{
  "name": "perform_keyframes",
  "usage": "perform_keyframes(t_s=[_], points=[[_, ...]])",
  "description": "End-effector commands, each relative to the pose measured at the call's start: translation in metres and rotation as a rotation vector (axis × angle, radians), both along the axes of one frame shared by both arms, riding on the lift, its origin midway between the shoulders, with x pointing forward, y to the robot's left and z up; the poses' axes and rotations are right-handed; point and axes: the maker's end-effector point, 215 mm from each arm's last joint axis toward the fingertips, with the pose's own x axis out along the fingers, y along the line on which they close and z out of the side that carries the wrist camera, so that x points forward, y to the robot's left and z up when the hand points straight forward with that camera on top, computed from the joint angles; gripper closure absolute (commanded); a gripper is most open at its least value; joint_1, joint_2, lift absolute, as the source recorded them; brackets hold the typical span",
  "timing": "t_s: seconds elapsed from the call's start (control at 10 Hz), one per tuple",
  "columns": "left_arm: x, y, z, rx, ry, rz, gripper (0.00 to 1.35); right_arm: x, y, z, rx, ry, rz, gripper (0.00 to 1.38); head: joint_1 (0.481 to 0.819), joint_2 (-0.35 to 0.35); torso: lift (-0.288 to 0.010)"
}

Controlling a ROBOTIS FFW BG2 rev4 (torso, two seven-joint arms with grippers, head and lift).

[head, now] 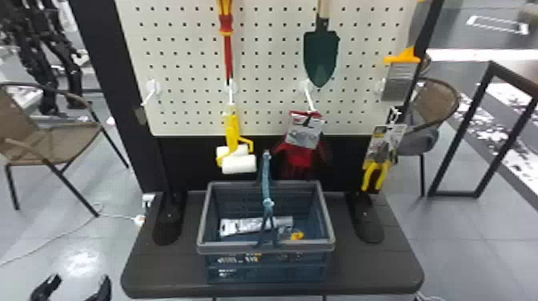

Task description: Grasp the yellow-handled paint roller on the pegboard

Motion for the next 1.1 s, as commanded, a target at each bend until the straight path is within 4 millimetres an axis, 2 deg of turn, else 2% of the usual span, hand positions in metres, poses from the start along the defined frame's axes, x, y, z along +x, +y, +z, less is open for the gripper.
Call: perform_keyframes(t_s=[0.0,0.3,0.7,1.0], points=[[0.013,-0.016,0.003,-0.025,-0.003,-0.032,0.28,0.000,0.000,0.000,0.003,0.000,-0.001,0.08,0.549,0.000,-0.100],[0.072,-0.073,0.024,-0.100,-0.008,-0.184,0.28,0.000,0.000,-0.001,0.002,0.002,-0.001,0.08,0.549,0.000,-0.100],[0.152,-0.088,0.074,-0.096,-0.054,-0.371,0.25,0.001,0.001,-0.002,0.004,0.004,0.000,0.08,0.549,0.000,-0.100],[0.200,-0.120,0.119,-0.075,-0.075,-0.528,0.24,0.005,0.005,-0.002,0.007,0.002,0.008,0.08,0.549,0.000,-0.100]])
